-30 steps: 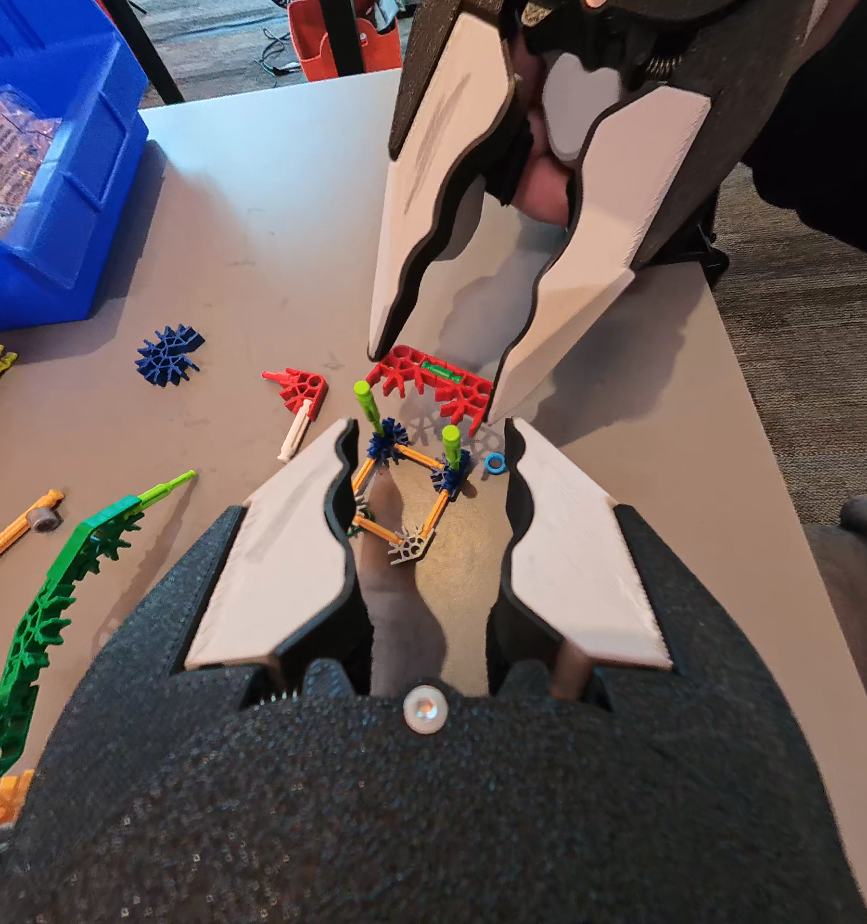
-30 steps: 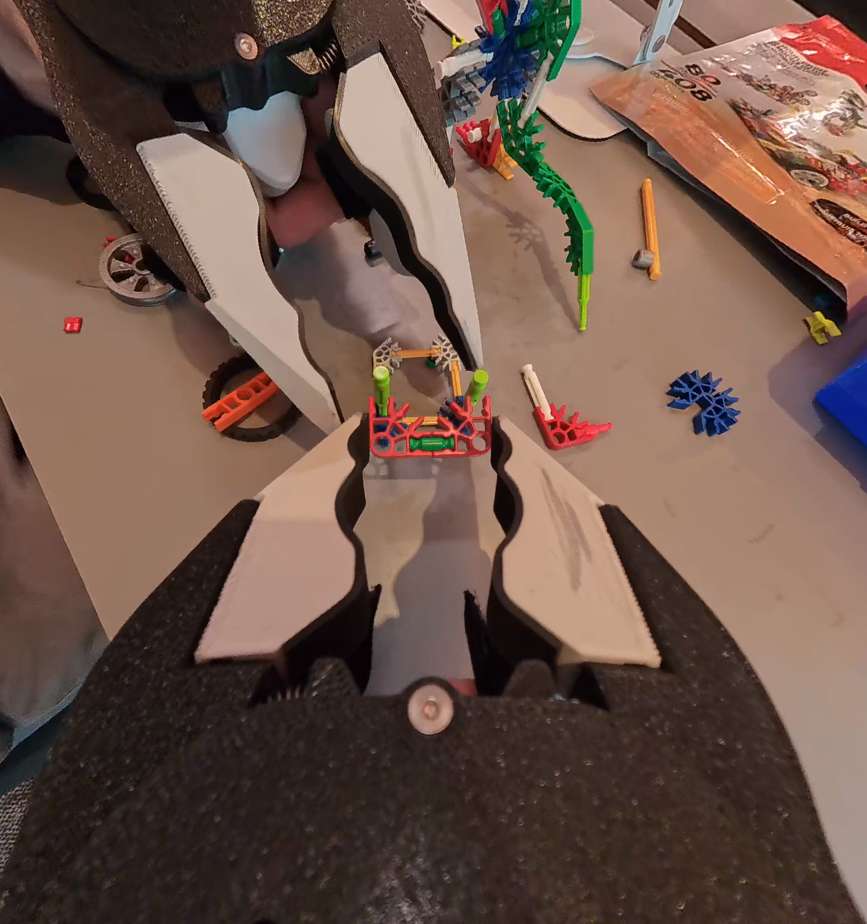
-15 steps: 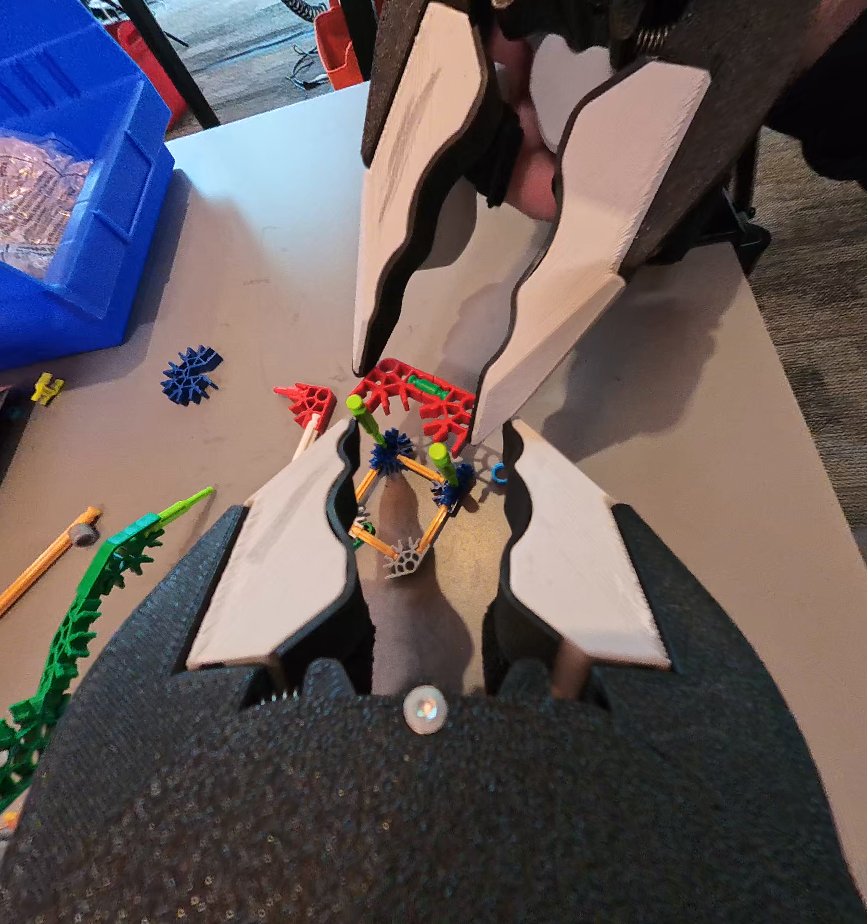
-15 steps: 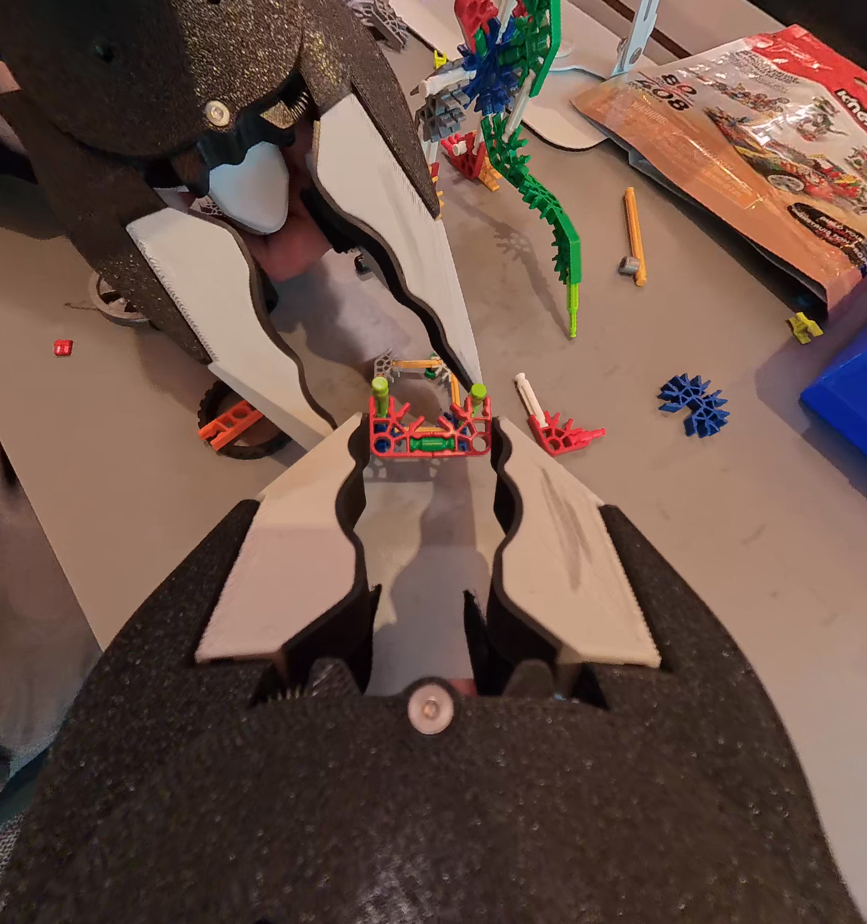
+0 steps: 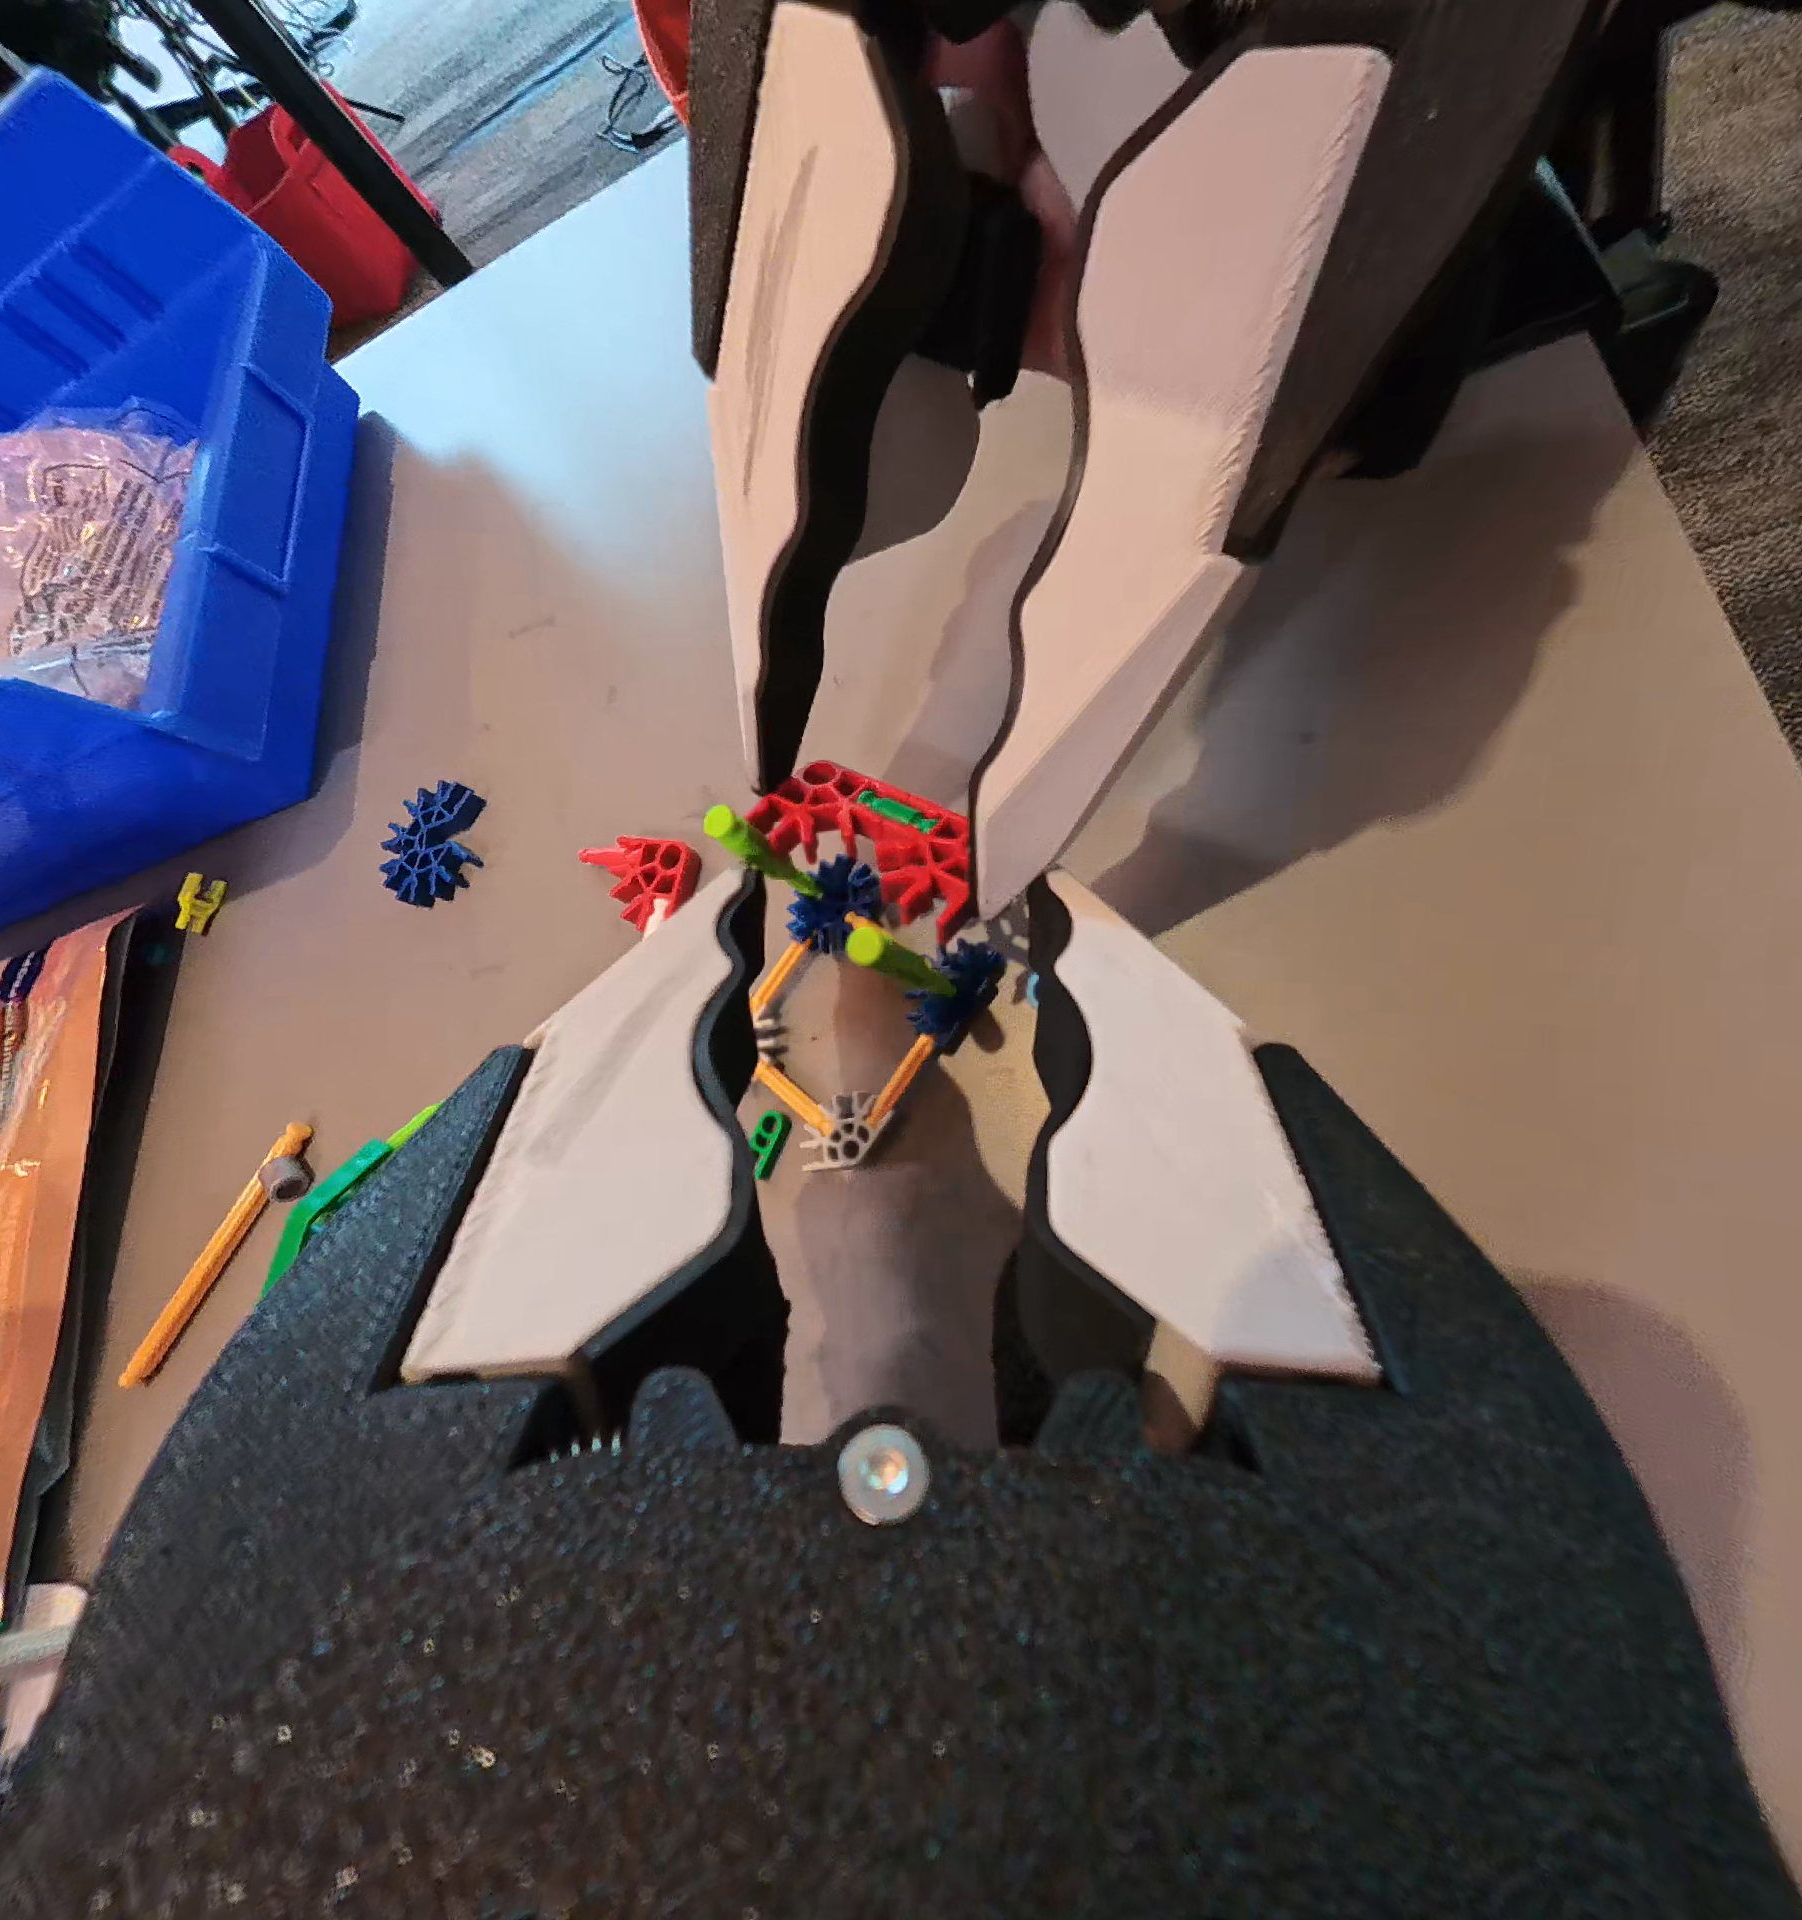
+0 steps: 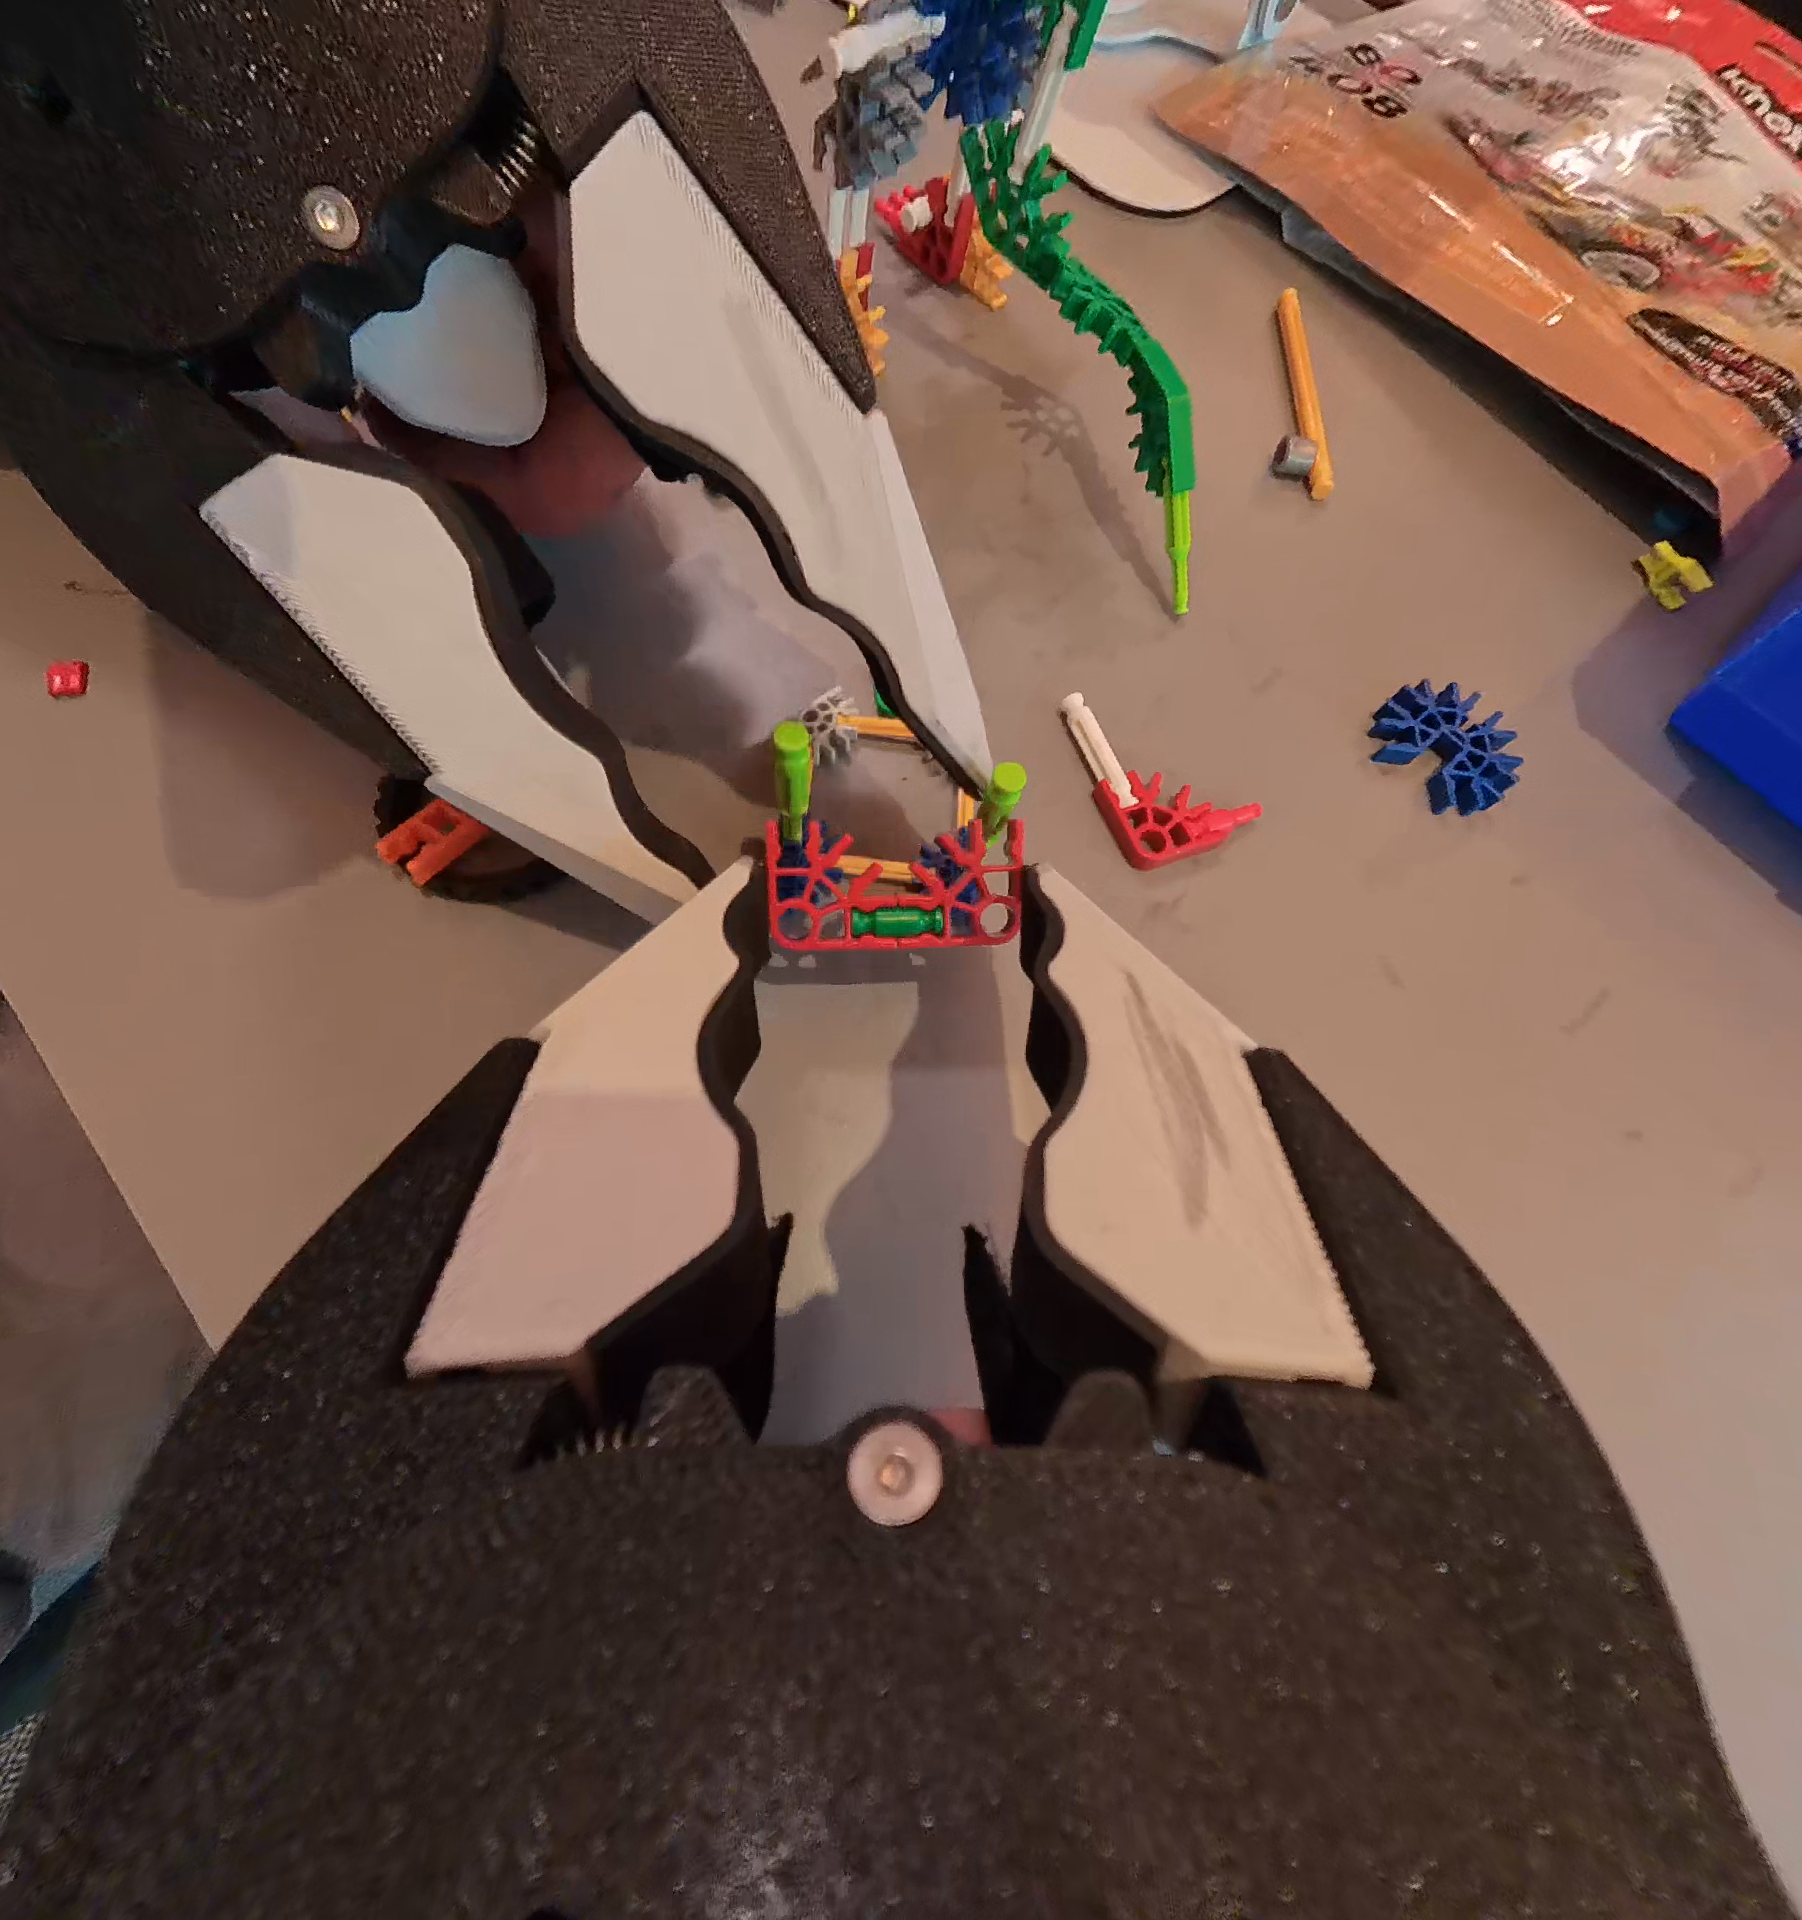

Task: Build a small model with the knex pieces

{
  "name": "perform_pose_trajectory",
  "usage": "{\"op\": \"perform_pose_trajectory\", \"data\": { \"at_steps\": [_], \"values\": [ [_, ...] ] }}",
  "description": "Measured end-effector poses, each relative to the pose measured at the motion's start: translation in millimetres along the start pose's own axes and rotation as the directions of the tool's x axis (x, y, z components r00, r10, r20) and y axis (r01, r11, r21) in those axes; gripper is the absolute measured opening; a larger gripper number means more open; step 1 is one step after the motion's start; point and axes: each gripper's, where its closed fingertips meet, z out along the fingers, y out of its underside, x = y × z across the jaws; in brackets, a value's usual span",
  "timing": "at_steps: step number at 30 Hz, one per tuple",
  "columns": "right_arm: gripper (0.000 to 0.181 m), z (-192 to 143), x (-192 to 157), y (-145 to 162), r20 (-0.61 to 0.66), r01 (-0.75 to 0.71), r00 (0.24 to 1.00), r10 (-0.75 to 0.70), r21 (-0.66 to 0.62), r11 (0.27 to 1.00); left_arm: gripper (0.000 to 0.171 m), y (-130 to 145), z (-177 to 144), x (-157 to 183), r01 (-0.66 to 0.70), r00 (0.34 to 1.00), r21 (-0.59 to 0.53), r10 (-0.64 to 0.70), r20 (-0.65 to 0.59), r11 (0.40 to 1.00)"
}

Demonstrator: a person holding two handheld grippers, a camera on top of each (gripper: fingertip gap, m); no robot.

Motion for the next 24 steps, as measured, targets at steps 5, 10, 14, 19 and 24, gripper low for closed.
{"op": "perform_pose_trajectory", "data": {
  "at_steps": [5, 10, 14, 19, 24],
  "values": [
    [0.047, -2.9, 3.6, 6.0, -0.004, -0.015, 1.0, 0.015, -0.019, 1.0, 0.048, 3.1, -4.8, -5.2, 0.024, 1.0, -0.006, -0.024, 0.003, 1.0],
    [0.047, -8.0, 1.9, 9.3, -0.016, -0.005, 1.0, 0.004, -0.024, 1.0, 0.045, 0.3, -14.9, -10.1, 0.043, 0.999, -0.003, -0.043, 0.032, 0.999],
    [0.047, -18.3, -1.7, 2.8, -0.035, 0.013, 0.999, -0.011, 0.045, 0.999, 0.035, -13.7, -27.0, -10.7, 0.077, 0.996, 0.034, -0.078, 0.044, 0.996],
    [0.047, -32.6, -6.0, -9.3, -0.12, 0.068, 0.991, -0.052, 0.136, 0.988, 0.032, -26.3, -33.0, 0.3, 0.235, 0.972, 0.069, -0.232, -0.037, 0.97],
    [0.047, -37.9, -13.5, -17.2, -0.26, 0.217, 0.949, -0.177, 0.136, 0.967, 0.028, -35.9, -36.7, 13.0, 0.423, 0.9, 0.105, -0.403, -0.169, 0.9]
  ]
}}
